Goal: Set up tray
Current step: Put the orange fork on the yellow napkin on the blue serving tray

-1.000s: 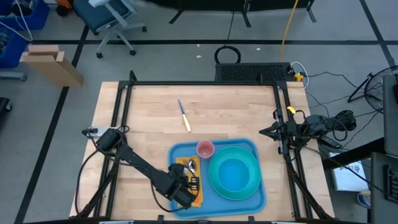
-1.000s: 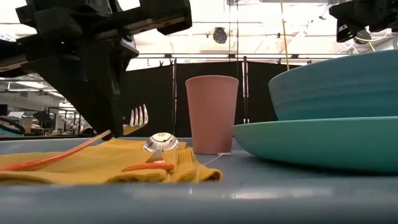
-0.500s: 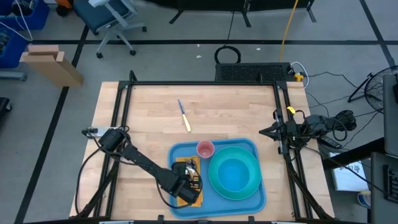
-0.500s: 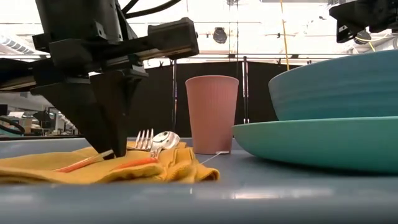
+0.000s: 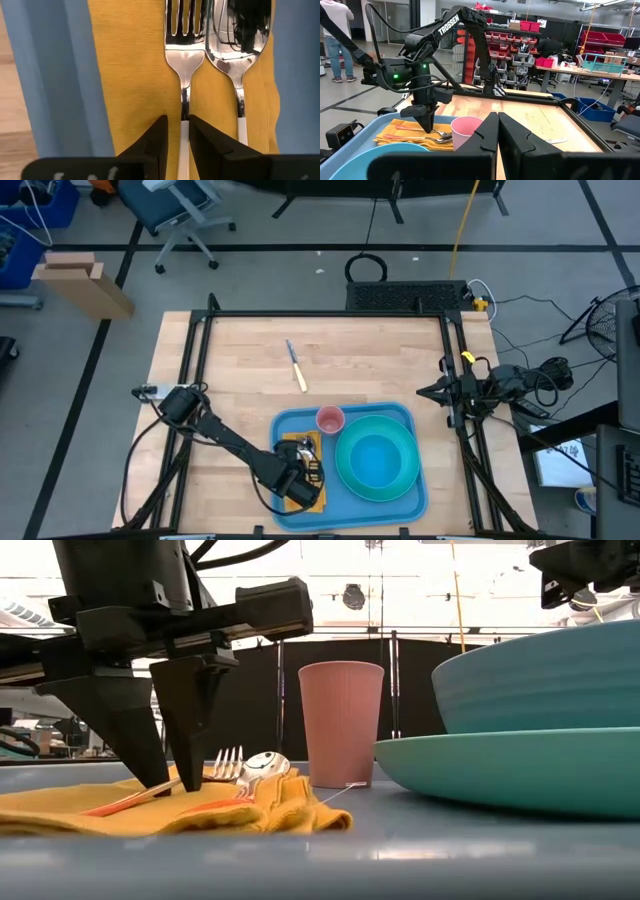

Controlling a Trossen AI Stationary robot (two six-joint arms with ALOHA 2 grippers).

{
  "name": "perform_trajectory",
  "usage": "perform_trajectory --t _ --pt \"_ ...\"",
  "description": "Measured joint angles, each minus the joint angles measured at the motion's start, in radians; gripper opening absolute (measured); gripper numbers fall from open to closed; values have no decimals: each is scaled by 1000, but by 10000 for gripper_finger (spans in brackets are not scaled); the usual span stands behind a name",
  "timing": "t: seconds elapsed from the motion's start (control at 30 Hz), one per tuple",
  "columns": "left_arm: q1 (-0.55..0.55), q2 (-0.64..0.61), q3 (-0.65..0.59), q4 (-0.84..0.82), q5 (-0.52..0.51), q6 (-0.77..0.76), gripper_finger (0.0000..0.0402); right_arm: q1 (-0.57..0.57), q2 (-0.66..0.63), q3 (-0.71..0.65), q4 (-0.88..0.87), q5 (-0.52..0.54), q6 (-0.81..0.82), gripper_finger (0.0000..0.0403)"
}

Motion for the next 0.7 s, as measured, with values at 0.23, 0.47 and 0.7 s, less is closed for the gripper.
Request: perform_trajectory --t 0.23,0.47,0.7 --pt "0 0 -3 -10 -8 -27 80 0 0 0 0 0 0 0" --pt "0 0 -4 -10 -24 -30 81 0 0 0 0 0 0 0" --pt "1 0 -4 -5 -53 10 81 0 0 0 1 0 0 0"
